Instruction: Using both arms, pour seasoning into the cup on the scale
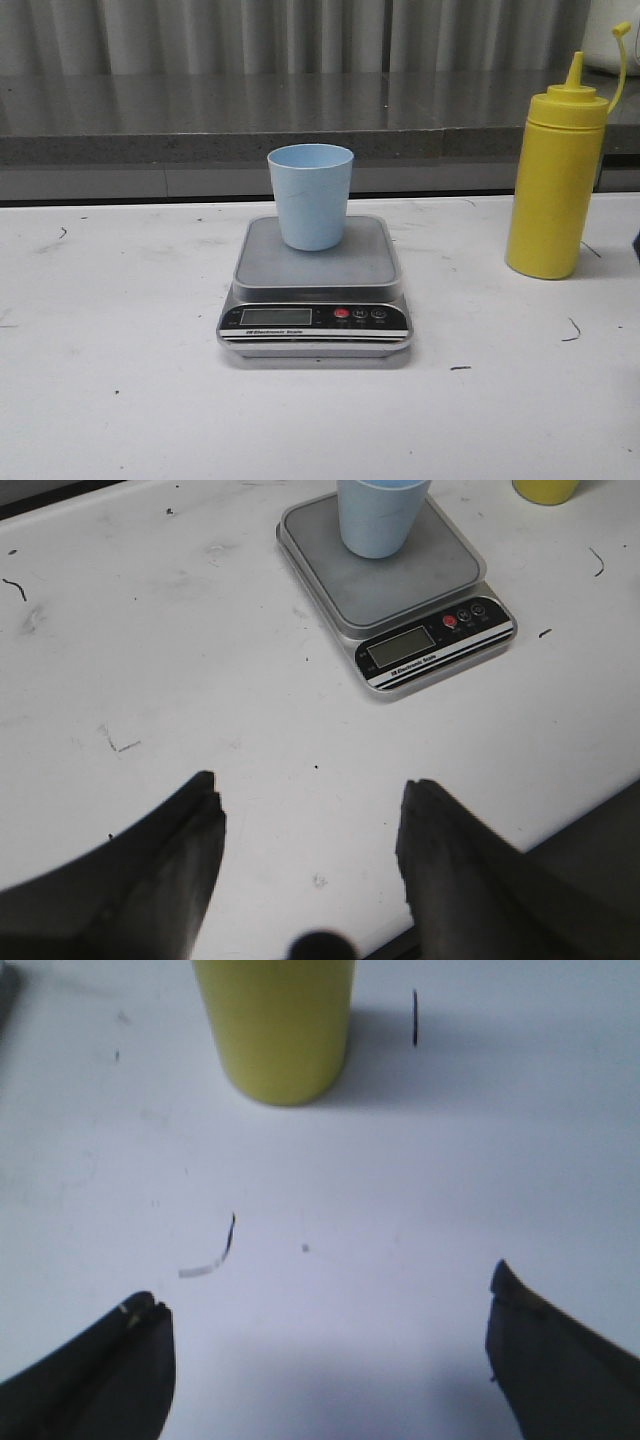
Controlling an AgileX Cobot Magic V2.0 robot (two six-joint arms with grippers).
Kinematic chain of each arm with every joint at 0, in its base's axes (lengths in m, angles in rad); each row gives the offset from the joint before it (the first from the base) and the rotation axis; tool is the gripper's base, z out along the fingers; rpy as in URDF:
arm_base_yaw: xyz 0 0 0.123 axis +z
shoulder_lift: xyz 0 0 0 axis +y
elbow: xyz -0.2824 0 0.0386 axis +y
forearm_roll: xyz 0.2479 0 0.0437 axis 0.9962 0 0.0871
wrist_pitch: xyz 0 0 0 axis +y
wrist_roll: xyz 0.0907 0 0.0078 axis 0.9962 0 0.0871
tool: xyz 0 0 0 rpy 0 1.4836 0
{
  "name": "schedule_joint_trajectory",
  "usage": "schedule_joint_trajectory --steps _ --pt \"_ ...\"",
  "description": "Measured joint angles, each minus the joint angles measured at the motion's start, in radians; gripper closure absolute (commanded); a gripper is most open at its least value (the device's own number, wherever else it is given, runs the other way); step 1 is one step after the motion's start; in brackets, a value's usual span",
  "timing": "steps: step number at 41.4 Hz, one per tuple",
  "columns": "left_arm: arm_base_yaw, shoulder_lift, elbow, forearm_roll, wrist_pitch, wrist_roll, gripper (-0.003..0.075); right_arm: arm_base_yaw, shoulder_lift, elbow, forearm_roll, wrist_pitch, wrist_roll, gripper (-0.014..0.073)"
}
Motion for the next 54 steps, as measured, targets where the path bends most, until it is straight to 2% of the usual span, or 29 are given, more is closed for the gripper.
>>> schedule_joint_trajectory --steps 6,11,14,34,54 --pt "0.000 0.000 0.000 0.000 0.000 0.000 0.0332 0.116 -0.126 -0.073 0.073 0.323 -0.053 -0.0053" --pt "0.000 0.000 0.000 0.000 0.000 0.000 0.0332 0.182 -0.215 -0.154 0.165 0.487 -0.163 -0.0053" --pt "0.000 0.000 0.000 0.000 0.000 0.000 0.0332 0.193 -0.270 -0.190 0.207 0.536 -0.210 -0.0053" --pt "0.000 0.000 0.000 0.000 0.000 0.000 0.0332 0.197 -0.672 -0.216 0.228 0.640 -0.319 -0.0053" --pt "0.000 0.000 0.000 0.000 0.000 0.000 0.0332 0.197 -0.718 -0.216 0.237 0.667 -0.343 -0.0053"
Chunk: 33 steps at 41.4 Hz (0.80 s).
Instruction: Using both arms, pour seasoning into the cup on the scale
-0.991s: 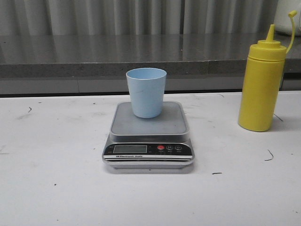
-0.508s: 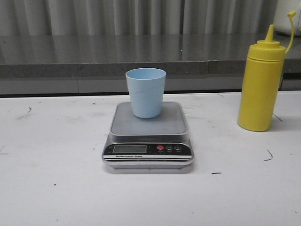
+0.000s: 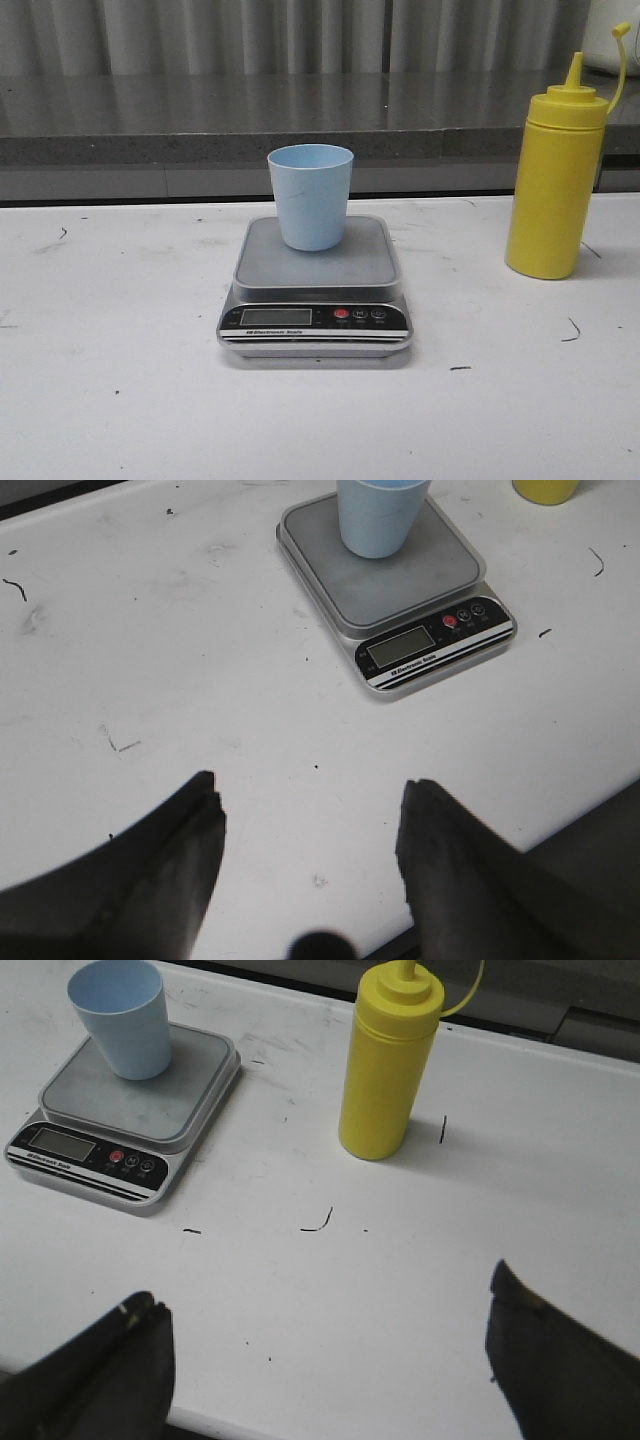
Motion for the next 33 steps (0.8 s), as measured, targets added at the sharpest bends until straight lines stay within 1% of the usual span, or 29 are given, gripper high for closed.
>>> schedule_joint_trajectory --steps 8,11,14,16,19,20,22,23,24,25,26,33 --pt "0.000 0.000 0.000 0.000 -0.002 0.000 0.0332 0.000 0.000 0.000 0.000 0.000 -0.001 -0.0052" --pt "0.000 0.000 0.000 0.000 -0.002 0.000 0.0344 0.000 0.000 0.000 0.000 0.000 -0.001 -0.0033" --pt "0.000 0.000 0.000 0.000 -0.002 0.000 0.0419 0.000 0.000 0.000 0.000 0.000 -0.001 0.0059" --pt "0.000 0.000 0.000 0.000 -0.002 0.000 0.0493 0.000 0.000 0.000 0.000 0.000 -0.001 0.0157" --pt "0.000 0.000 0.000 0.000 -0.002 0.000 0.0617 0.000 0.000 0.000 0.000 0.000 -0.001 0.0349" --pt "0.000 0.000 0.000 0.000 -0.002 0.000 0.0649 0.000 0.000 0.000 0.000 0.000 -0.002 0.0423" --pt "0.000 0.000 0.000 0.000 -0.002 0.000 0.0715 0.000 0.000 0.000 0.000 0.000 -0.002 0.0543" --pt "0.000 0.000 0.000 0.000 -0.002 0.000 0.0741 0.000 0.000 0.000 0.000 0.002 -0.002 0.0590" --pt "0.000 0.000 0.000 0.000 -0.002 0.000 0.0739 0.000 0.000 0.000 0.000 0.004 -0.002 0.0647" --pt "0.000 0.000 0.000 0.000 -0.002 0.000 0.0740 0.000 0.000 0.000 0.000 0.006 -0.002 0.0666" --pt "0.000 0.000 0.000 0.000 -0.002 0.000 0.0740 0.000 0.000 0.000 0.000 0.011 -0.002 0.0657" --pt "0.000 0.000 0.000 0.000 -0.002 0.000 0.0740 0.000 0.000 0.000 0.000 0.035 -0.002 0.0662"
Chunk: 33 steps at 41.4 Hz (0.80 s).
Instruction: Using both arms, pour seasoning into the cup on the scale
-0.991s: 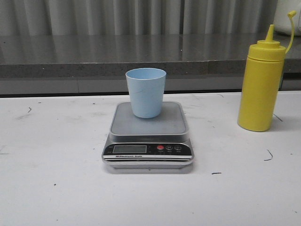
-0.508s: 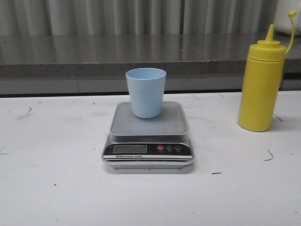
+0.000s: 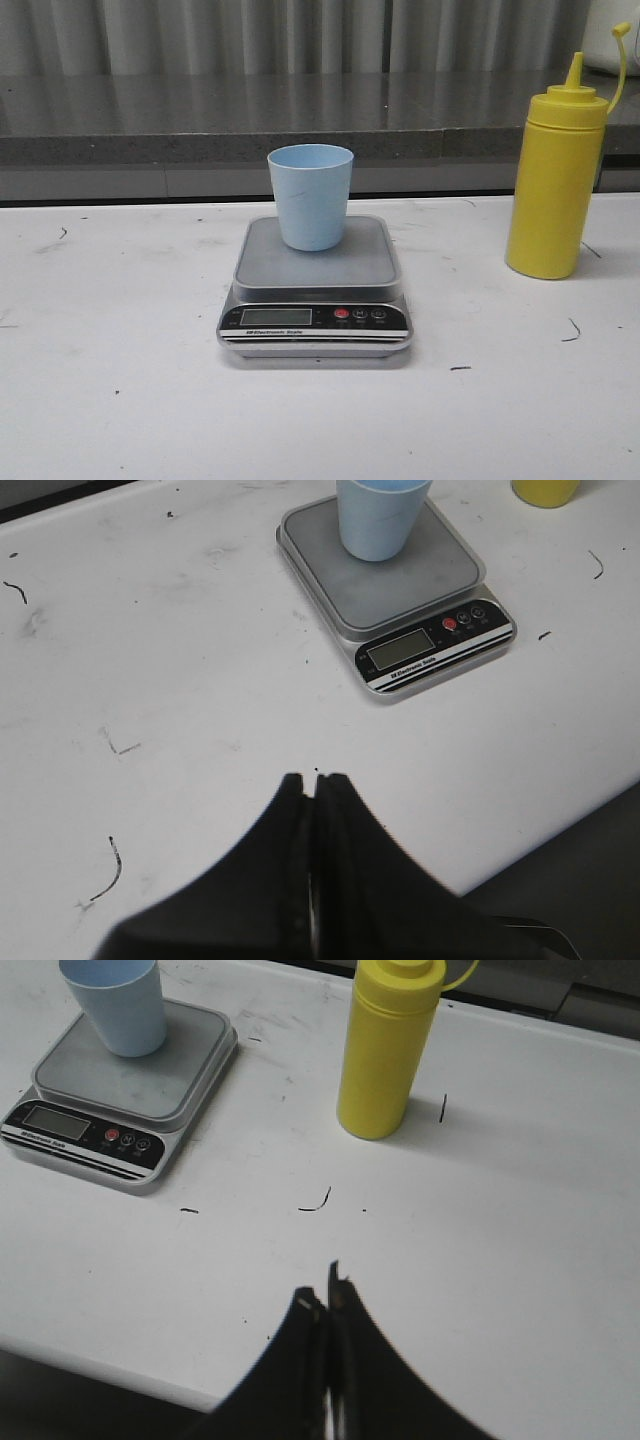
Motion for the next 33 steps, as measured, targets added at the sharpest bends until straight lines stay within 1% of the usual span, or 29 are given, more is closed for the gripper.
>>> schedule_joint_trajectory --steps 14,17,20,23,28,33 --pt "-0.008 -0.020 0.007 -0.002 -0.006 0.000 0.0740 0.000 0.000 0.000 0.001 0.002 0.000 0.0662" --pt "0.016 -0.049 0.026 -0.015 -0.018 0.000 0.0740 0.000 0.000 0.000 0.002 0.002 0.000 0.0662" --pt "0.071 -0.089 0.058 -0.025 -0.051 0.000 0.0740 0.000 0.000 0.000 0.002 0.002 0.000 0.0662" --pt "0.157 -0.148 0.108 -0.025 -0.120 0.000 0.0740 0.000 0.000 0.000 0.002 0.002 0.000 0.0662" --pt "0.294 -0.257 0.221 -0.025 -0.297 0.000 0.0740 0.000 0.000 0.000 0.002 0.002 0.000 0.0662" --pt "0.390 -0.383 0.374 -0.025 -0.467 0.000 0.0740 0.000 0.000 0.000 0.002 0.002 0.000 0.0662"
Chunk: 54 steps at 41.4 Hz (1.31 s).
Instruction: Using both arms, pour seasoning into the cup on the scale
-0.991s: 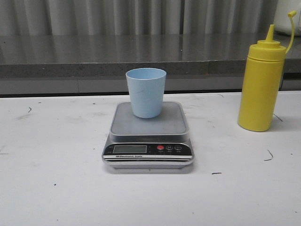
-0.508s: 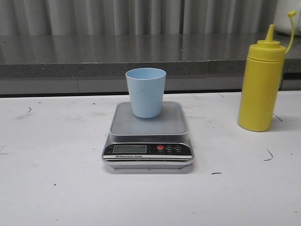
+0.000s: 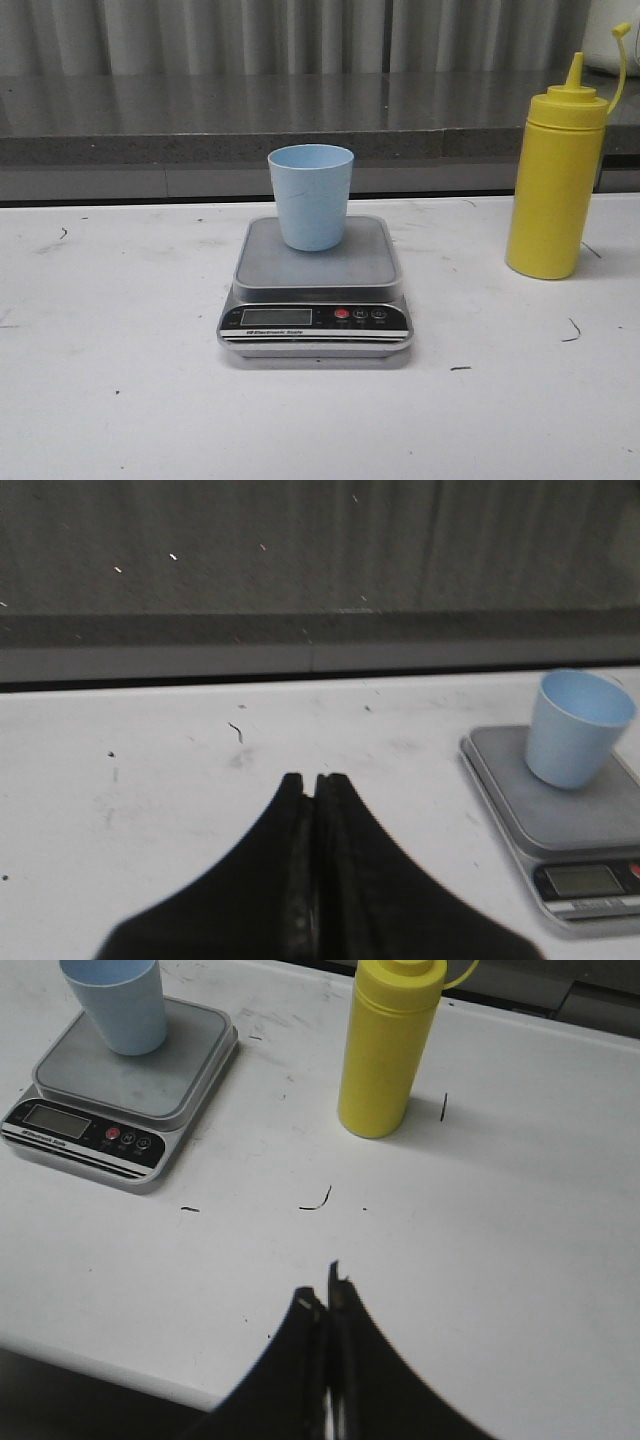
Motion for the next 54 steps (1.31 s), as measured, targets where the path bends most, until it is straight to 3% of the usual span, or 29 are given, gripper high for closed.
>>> schedule_joint_trajectory --steps 7,18,54 --pt "0.087 -0.175 0.195 -0.033 -0.163 0.000 0.0740 0.000 0.000 0.000 0.000 0.000 0.000 0.0662" --pt "0.140 -0.326 0.413 -0.045 -0.316 0.000 0.0740 0.000 0.000 0.000 0.000 0.000 0.000 0.0662" --pt "0.157 -0.331 0.411 -0.048 -0.356 0.000 0.0740 0.000 0.000 -0.001 0.000 0.005 -0.002 0.0662"
